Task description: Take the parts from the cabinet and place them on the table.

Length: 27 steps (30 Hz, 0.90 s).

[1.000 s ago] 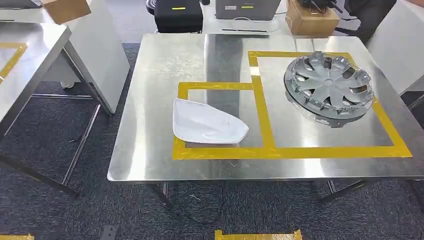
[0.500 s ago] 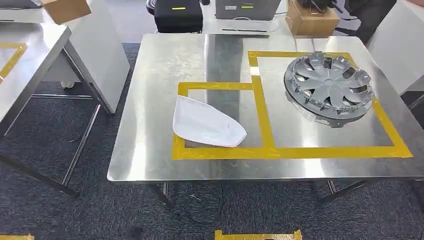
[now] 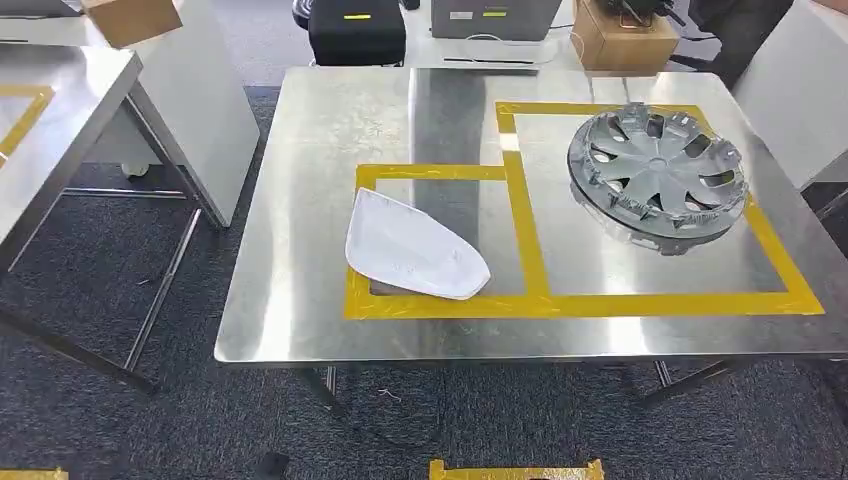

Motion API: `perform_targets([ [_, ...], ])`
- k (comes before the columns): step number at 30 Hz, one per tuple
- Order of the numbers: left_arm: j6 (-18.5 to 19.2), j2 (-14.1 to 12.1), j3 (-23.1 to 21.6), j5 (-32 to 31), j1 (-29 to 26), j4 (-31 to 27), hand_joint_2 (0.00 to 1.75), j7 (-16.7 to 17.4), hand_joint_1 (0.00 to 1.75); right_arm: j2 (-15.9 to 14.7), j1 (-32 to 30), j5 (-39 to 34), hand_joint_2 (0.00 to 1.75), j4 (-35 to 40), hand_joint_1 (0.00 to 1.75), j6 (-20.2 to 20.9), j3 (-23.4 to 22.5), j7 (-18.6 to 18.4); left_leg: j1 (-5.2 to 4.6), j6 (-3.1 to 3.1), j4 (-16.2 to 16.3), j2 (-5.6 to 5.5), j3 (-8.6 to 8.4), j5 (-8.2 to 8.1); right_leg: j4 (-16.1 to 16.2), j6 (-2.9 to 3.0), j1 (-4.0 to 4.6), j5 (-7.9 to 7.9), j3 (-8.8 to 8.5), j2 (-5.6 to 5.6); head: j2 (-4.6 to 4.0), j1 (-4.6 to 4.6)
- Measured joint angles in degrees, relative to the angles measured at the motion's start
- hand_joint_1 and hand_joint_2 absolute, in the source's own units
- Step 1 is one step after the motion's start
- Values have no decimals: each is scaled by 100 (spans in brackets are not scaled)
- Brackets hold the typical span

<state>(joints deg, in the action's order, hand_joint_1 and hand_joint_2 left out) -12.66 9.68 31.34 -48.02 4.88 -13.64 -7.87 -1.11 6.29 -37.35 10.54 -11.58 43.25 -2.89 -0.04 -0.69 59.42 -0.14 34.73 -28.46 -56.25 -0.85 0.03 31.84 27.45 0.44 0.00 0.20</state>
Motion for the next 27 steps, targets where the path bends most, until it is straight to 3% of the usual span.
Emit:
perform_targets([
  [11, 4, 0, -15, 70, 4, 24, 0, -7, 0, -2, 0, 0, 0, 0, 0, 26, 0, -7, -5, -3, 6, 6, -1, -2, 5, -4, -1, -3, 0, -1, 0, 0],
  [18, -20, -2, -24, 83, 10, 31, 0, -7, 0, -2, 1, 0, 0, 2, 0, 37, 0, -7, -52, -56, 16, 6, 0, -29, 18, -85, -48, 0, -2, 0, 0, 0],
  [21, -26, -11, -41, 83, 15, 31, 0, -9, 0, 0, 2, 0, 0, 7, 0, 44, 0, -7, -38, -133, -32, 8, -14, -2, 36, -148, -53, -4, -26, 3, 0, -11],
  [23, -37, -11, -79, 83, 20, 31, 0, -9, 0, -2, 2, 2, 0, 22, 0, 44, 0, -7, -3, -167, -89, 26, -59, 19, -266, -172, -55, 257, 73, -12, 0, 17],
  [25, -37, -7, -87, 83, 22, 37, 0, -9, 0, -2, 4, 2, 0, 24, 0, 44, 0, -7, -6, -181, -89, 48, -75, 13, -1184, -195, -60, 731, 497, -13, 0, 31],
  [26, -37, -9, -101, 85, 22, 39, 0, -9, 0, -2, 1, 2, 0, 24, 0, 44, 0, -7, -10, -183, -87, 55, -75, 11, -1581, -203, -58, 863, 703, -13, 0, 31],
  [27, -37, -13, -111, 85, 22, 46, 0, -9, 0, 0, -8, 2, 0, 26, 0, 46, 0, -7, -12, -183, -86, 54, -76, 10, -1760, -202, -59, 853, 811, -14, 0, 33],
])
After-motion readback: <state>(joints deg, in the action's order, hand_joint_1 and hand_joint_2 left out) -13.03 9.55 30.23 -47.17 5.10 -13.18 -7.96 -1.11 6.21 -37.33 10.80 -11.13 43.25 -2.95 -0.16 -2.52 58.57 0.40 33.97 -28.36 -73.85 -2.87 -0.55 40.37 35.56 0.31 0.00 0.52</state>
